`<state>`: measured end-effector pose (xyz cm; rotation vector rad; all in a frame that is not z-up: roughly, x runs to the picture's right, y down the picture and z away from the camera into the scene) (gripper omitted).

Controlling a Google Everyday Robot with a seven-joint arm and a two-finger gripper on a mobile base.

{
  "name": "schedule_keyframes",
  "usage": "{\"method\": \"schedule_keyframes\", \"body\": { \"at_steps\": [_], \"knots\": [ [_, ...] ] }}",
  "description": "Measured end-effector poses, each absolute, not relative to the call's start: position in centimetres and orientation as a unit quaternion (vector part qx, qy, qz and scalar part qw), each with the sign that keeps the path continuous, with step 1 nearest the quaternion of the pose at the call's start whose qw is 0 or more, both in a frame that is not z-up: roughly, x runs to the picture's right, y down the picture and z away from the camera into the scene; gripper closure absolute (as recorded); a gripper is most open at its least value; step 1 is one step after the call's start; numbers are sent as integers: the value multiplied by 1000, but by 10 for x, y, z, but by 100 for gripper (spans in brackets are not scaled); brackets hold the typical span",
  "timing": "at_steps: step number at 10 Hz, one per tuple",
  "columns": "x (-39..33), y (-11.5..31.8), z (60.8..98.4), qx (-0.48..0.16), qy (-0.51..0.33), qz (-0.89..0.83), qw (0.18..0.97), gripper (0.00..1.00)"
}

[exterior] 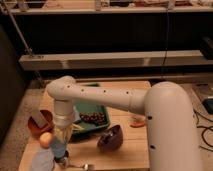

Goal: Stack cups into tray

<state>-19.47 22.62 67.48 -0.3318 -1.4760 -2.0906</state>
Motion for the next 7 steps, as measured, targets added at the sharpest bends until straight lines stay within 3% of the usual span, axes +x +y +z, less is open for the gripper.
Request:
{"method": "schedule_keyframes", "body": {
  "at_steps": [7],
  "knots": [
    [-196,238,679,-114,-554,-782,261,98]
  ]
}}
